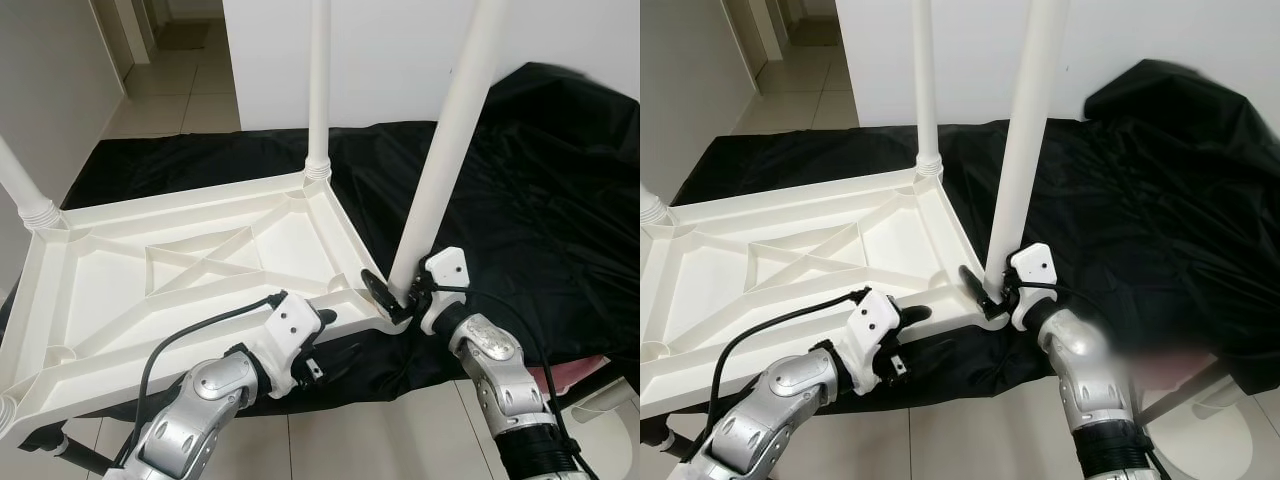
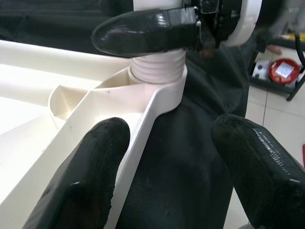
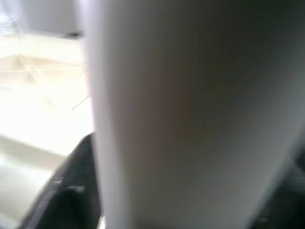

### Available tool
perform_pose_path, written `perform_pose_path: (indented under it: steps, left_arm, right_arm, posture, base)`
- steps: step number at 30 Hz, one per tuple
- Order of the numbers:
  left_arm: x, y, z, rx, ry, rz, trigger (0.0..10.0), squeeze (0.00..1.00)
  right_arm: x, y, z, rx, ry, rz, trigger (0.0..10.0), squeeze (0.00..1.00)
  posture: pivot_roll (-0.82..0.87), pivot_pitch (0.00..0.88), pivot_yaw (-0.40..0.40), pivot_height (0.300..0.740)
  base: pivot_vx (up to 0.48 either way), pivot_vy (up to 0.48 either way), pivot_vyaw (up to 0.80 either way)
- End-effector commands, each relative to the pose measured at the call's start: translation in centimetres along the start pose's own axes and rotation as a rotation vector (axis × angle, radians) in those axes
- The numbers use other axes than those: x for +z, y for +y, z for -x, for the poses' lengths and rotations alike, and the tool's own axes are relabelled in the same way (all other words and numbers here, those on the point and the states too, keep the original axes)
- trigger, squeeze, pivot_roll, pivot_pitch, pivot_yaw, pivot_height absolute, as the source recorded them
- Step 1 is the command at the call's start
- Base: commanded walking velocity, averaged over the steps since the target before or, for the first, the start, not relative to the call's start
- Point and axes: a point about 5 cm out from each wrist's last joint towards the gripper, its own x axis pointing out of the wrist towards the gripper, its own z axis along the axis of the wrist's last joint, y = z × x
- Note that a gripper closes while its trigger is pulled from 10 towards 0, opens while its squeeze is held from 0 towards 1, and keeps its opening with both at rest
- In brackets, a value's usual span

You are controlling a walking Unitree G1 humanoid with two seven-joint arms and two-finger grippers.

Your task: Building children table

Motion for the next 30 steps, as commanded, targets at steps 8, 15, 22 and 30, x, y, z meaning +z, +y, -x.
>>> perform_pose_path:
  steps: [8, 15, 22, 30]
  left_arm:
    - [0.1, -0.2, 0.1, -0.042, 0.004, -0.002, 10.0, 0.00]
    - [0.3, -0.1, -0.2, -0.029, -0.009, -0.002, 10.0, 0.00]
    - [0.6, 0.3, -0.6, -0.008, -0.027, -0.014, 10.0, 0.00]
    - [0.7, 1.3, -0.4, 0.033, -0.029, -0.010, 10.0, 0.00]
  right_arm:
    - [-1.2, 0.0, -0.4, 0.082, 0.035, -0.005, 0.0, 0.00]
    - [-1.5, 0.1, -0.4, 0.055, 0.022, -0.055, 10.0, 0.00]
    - [-1.1, 0.5, -0.3, -0.096, -0.022, -0.099, 10.0, 0.00]
    - [-1.5, 1.7, 0.3, -0.368, 0.027, -0.161, 10.0, 0.00]
  posture:
    - [-0.02, 0.042, 0.032, 0.740]
    - [-0.02, 0.025, 0.020, 0.740]
    - [-0.03, 0.022, 0.010, 0.740]
    - [-0.04, 0.044, 0.003, 0.740]
  base:
    - [0.000, 0.000, 0.00]
    - [0.000, 0.000, 0.00]
    - [0.000, 0.000, 0.00]
    - [0.000, 0.000, 0.00]
